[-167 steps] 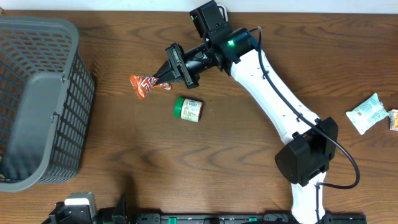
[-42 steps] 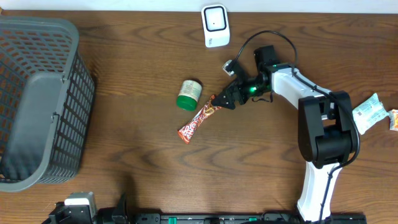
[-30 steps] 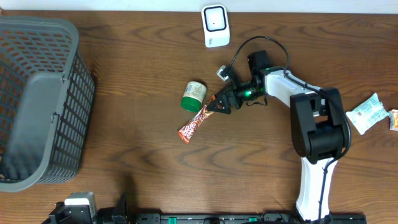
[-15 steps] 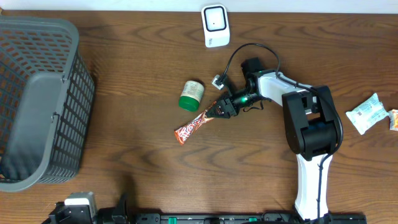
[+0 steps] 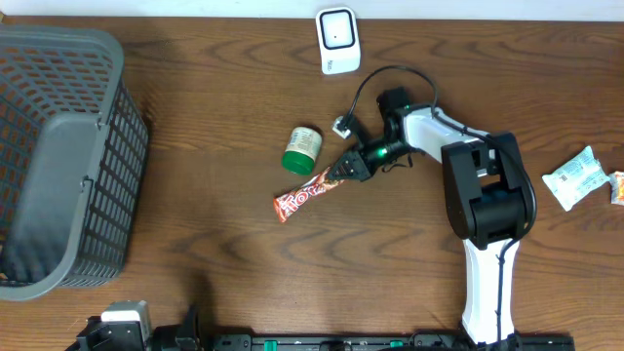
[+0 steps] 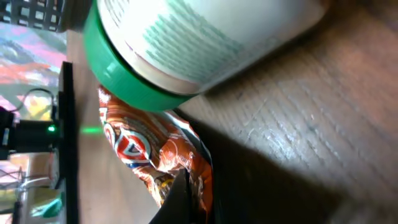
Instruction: Scan the item barcode
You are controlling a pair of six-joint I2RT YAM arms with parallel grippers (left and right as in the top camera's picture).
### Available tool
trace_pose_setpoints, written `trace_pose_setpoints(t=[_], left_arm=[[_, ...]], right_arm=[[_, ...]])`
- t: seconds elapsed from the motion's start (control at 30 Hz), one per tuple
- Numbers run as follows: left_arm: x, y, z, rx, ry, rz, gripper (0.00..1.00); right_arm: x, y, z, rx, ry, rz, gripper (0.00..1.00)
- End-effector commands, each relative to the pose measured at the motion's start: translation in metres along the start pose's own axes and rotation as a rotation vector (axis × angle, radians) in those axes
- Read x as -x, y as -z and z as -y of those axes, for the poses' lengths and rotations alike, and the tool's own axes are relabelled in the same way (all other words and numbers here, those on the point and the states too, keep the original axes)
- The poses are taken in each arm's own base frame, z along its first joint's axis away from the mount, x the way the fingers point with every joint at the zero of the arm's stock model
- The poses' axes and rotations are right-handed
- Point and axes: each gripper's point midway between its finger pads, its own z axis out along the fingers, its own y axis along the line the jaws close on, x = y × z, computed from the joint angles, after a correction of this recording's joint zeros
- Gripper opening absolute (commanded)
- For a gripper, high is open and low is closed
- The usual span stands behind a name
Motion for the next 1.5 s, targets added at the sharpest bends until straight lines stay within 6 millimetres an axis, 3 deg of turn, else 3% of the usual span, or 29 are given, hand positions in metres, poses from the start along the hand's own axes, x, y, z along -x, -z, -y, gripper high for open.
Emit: trace_pose_setpoints(t=[0.0,0.13,0.33,0.57,0.77,0.9,1.03,1.23,1.47], left_arm=[[0.001,0.001,0.002,-0.006,-0.015,0.008,0.98],[0.001,0.001,0.002,-0.006,-0.015,0.008,0.98],[0.001,0.001,0.002,-0.006,-0.015,0.008,0.98],[0.001,0.001,0.002,-0.006,-0.015,0.008,0.98],[0.001,0.001,0.002,-0.006,-0.015,0.008,0.98],[0.001,0.001,0.002,-0.006,-0.015,0.008,0.98],[0.001,0.001,0.002,-0.006,-0.015,0.008,0.98],[0.001,0.001,0.002,-0.006,-0.015,0.008,0.98],[0.001,0.001,0.002,-0.006,-0.015,0.008,0.98]], right_arm=[[0.033,0.022,-0.023,-0.046,0.041,0.019,0.01],[0.053,0.052,-0.061,-0.130,0.108,0.018,0.01],[0.076,0.102,-0.143,-0.280,0.315,0.092,0.01],[0.100,0.164,-0.205,-0.800,0.559,0.203,0.01],[0.118,0.186,-0.267,-0.918,0.839,0.309,0.01],[0.144,0.200,-0.284,-0.956,0.909,0.433,0.01],[0.155,0.202,-0.296,-0.972,1.057,0.441,0.01],[0.135,0.160,-0.343,-0.644,1.426,0.388,0.01],[0.123,0.149,-0.384,-0.496,1.860,0.415,0.01]])
